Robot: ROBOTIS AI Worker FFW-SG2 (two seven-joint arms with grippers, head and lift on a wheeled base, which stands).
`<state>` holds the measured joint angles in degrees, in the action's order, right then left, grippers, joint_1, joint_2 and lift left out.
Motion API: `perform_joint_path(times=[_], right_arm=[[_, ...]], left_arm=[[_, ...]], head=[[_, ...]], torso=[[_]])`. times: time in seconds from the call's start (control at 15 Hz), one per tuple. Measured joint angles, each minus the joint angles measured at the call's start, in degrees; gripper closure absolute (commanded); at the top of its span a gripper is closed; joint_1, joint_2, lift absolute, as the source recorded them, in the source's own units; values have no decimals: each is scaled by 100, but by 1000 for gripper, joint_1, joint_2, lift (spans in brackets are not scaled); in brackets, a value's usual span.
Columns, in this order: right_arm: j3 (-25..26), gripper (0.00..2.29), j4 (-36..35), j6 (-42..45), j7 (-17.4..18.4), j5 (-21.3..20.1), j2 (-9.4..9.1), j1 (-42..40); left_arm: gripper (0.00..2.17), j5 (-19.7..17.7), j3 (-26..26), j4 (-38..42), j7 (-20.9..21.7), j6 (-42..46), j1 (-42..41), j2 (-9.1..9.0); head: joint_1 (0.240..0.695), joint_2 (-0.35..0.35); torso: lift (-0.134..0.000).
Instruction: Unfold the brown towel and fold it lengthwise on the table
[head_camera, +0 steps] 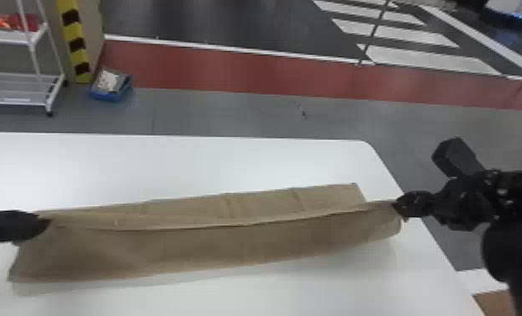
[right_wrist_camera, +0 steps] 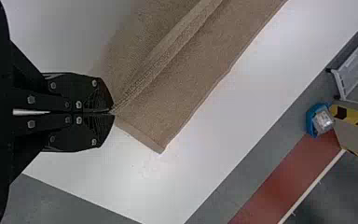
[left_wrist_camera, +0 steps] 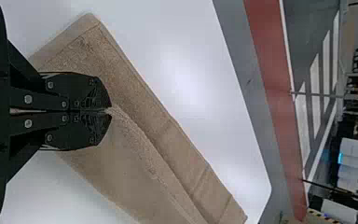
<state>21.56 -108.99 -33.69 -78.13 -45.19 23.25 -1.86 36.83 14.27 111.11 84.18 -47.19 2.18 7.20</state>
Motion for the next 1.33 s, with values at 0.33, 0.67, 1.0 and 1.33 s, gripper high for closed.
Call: perform_joint_path(times=[0.33, 0.67, 1.0, 1.33], right_arm=[[-977, 1949, 1172, 85, 0, -579, 231, 997], [-1488, 1909, 2025, 292, 0, -807, 230, 1813], [-1865, 39, 2313, 154, 59, -1092, -33, 2044], [-1971, 97, 2471, -261, 884, -1465, -152, 1991]], left_arm=[[1268, 558, -335, -894, 20, -23, 495, 32], [1268, 691, -344, -1161, 13, -23, 604, 78], [917, 591, -250, -1129, -303, -34, 485, 25], [917, 382, -134, -1059, -560, -69, 415, -7]], head=[[695, -216], [695, -188], [695, -147], [695, -166]], torso=[[-109], [-109], [-109], [-109]])
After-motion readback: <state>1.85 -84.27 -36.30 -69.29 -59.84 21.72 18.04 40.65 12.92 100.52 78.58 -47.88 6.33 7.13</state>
